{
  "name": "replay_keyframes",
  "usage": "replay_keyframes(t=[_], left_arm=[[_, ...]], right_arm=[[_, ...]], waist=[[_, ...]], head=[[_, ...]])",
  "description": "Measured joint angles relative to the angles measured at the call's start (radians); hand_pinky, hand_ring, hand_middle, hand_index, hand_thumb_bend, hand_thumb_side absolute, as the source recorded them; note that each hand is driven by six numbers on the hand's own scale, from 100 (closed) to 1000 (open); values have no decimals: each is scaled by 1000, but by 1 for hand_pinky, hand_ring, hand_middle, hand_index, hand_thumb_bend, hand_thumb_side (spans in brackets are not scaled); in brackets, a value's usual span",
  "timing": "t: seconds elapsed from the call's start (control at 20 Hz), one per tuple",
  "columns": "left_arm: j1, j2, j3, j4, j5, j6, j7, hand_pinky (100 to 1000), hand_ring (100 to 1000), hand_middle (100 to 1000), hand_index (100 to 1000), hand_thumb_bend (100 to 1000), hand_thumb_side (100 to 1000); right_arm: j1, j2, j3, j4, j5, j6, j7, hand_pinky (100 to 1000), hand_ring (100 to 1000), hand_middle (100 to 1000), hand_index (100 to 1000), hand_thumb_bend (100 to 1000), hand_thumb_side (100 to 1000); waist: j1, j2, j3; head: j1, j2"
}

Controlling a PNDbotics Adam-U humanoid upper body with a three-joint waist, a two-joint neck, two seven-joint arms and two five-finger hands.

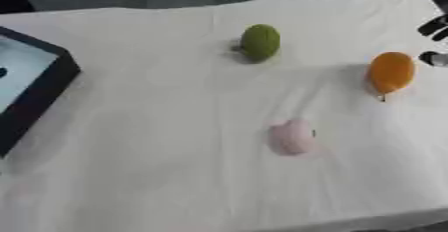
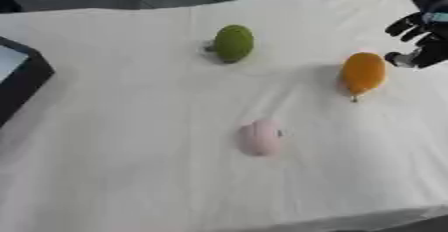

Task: Pick up the objects with one hand, pass them to the other hand, and then place them into the box on the other side of the table.

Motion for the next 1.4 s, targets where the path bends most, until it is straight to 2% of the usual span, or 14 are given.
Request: replay_keyframes(t=[0.4,1.05,1.4], left_arm=[[5,0,2,3,3,-1,1,767,874,863,929,725,690],[6,-9,2,5,4,0,4,765,873,858,921,726,687],[6,-10,1,0,4,-1,3,763,870,851,914,724,686]], right_arm=[[-24,48,23,70,39,-21,-14,891,932,913,961,354,246],[-70,92,48,164,137,-46,-19,887,927,914,961,379,241],[-90,126,60,190,195,-56,-51,874,889,838,945,372,214]], waist=[[0,0,2],[1,0,10],[3,0,14]], head=[[-26,19],[-38,18],[-38,13]])
